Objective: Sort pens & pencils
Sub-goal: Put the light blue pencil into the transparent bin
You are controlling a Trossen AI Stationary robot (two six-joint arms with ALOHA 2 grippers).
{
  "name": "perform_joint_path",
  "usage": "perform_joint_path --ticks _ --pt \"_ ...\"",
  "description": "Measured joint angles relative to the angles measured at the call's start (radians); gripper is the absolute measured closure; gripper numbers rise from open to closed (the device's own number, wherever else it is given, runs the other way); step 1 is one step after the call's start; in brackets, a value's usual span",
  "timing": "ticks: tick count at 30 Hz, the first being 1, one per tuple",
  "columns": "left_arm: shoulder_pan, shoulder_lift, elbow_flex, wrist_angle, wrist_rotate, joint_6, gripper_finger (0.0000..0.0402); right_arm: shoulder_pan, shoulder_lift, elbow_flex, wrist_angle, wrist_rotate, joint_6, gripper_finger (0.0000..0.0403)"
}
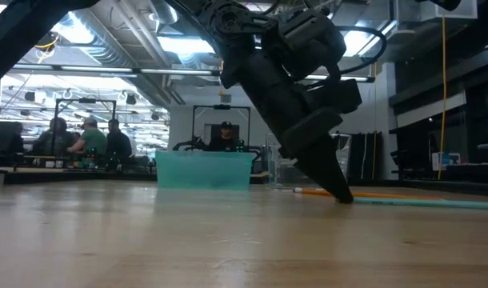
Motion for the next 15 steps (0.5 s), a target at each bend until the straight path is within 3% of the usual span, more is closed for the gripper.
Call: perform_joint_path --ticks 15 --pt "-0.011 -0.021 0.047 -0.082 -0.006 -0.021 0.0396 0.0 0.001 0.0 -0.004 -0.002 -0.002 0.0224"
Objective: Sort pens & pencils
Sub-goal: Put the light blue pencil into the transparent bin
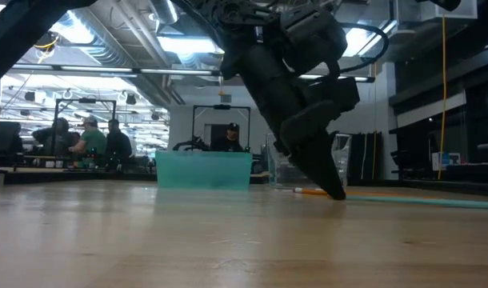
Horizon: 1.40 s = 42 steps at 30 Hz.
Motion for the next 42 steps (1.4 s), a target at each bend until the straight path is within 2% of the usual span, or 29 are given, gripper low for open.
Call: perform_joint_path --ticks 2,6,9,13,16,22,29,37,42 --pt "0.0 0.0 0.018 -0.013 -0.003 0.001 0.0396 0.0 0.0 0.0 -0.007 -0.021 -0.006 0.0224" --pt "-0.001 -0.001 0.031 -0.026 -0.003 0.002 0.0395 0.0 0.01 -0.002 -0.047 -0.131 -0.042 0.0224" --pt "-0.002 -0.001 0.031 -0.024 -0.003 0.002 0.0396 0.004 0.01 -0.057 -0.066 -0.142 -0.048 0.0224" --pt "-0.004 -0.004 0.032 -0.02 -0.005 0.001 0.0395 0.006 0.007 -0.221 -0.052 -0.14 -0.048 0.0224" --pt "-0.004 -0.004 0.032 -0.019 -0.005 0.001 0.0394 0.006 0.006 -0.372 0.025 -0.139 -0.034 0.0224" --pt "-0.004 -0.006 0.034 -0.019 -0.005 -0.005 0.0393 0.085 0.015 -0.637 0.355 -0.195 0.057 0.0224" --pt "-0.004 -0.018 0.036 -0.035 -0.005 -0.025 0.0393 0.263 0.081 -0.761 0.527 -0.041 0.078 0.0231" --pt "-0.008 -0.05 0.037 -0.05 -0.03 -0.025 0.0393 0.457 0.189 -0.77 0.602 0.064 0.103 0.0238" --pt "-0.011 -0.064 0.036 -0.058 -0.041 -0.02 0.0392 0.537 0.279 -0.77 0.682 0.123 0.093 0.023"
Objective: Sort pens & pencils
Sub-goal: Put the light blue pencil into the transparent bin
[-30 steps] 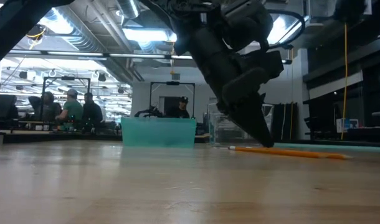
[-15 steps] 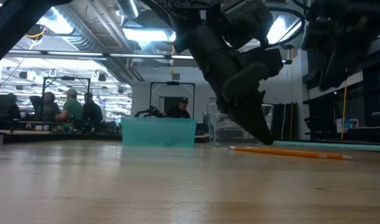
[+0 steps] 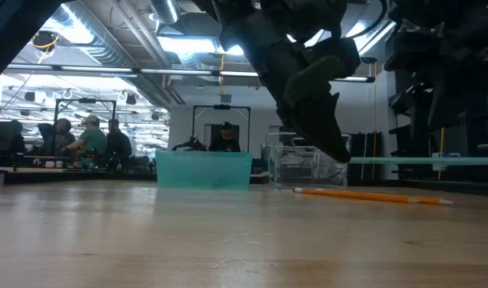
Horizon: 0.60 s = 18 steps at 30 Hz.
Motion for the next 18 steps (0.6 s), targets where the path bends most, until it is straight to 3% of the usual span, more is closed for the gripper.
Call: perform_joint_path --ticks 12,18 --pt "0.0 -0.002 0.0 -0.009 -0.026 0.015 0.0392 0.084 0.156 0.0 0.093 0.001 -0.018 0.0144" --pt "-0.003 -0.002 0.0 -0.009 -0.033 0.015 0.0392 0.084 0.201 0.0 0.116 0.059 -0.018 0.014"
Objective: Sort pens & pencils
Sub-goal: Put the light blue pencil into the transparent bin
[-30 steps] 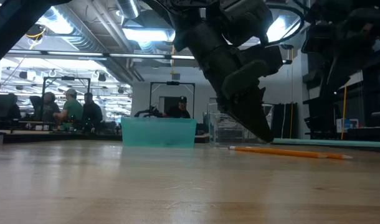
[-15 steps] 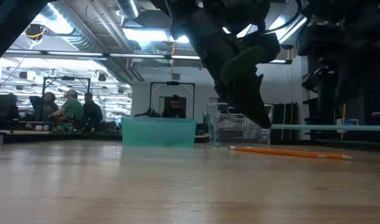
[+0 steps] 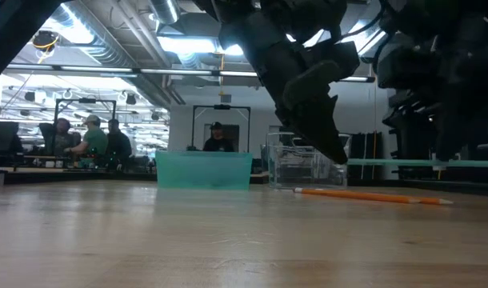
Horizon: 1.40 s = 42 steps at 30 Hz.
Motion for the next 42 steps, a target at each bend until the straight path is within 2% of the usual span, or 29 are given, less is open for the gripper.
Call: perform_joint_path --ticks 6,9,13,19,20,26,33,37,42 --pt "-0.001 0.0 0.066 -0.062 -0.012 0.019 0.0392 0.0 0.051 0.0 0.007 0.02 0.005 0.0158" --pt "-0.001 0.0 0.084 -0.08 -0.017 0.03 0.0392 0.0 0.062 0.0 0.013 0.022 0.009 0.0185" --pt "-0.002 0.0 0.089 -0.116 -0.017 0.025 0.0394 0.0 0.057 0.001 0.011 0.022 0.032 0.0251" --pt "-0.009 0.0 0.089 -0.124 -0.036 0.006 0.0393 0.0 0.057 0.005 0.013 0.022 0.038 0.0377" --pt "-0.01 0.0 0.089 -0.124 -0.036 0.004 0.0393 0.0 0.057 0.005 0.012 0.024 0.038 0.0385" --pt "-0.011 0.0 0.089 -0.126 -0.029 -0.002 0.0381 0.004 0.057 0.005 0.015 0.018 0.057 0.0386" --pt "-0.01 -0.014 0.088 -0.151 -0.059 -0.076 0.0315 0.005 0.056 0.008 0.022 -0.009 0.069 0.0386" --pt "-0.01 -0.053 0.089 -0.229 -0.086 -0.079 0.028 0.005 0.056 0.007 0.021 -0.018 0.099 0.0386" --pt "-0.01 -0.118 0.088 -0.337 -0.118 -0.1 0.0268 0.005 0.053 0.01 0.018 -0.019 0.111 0.0386"
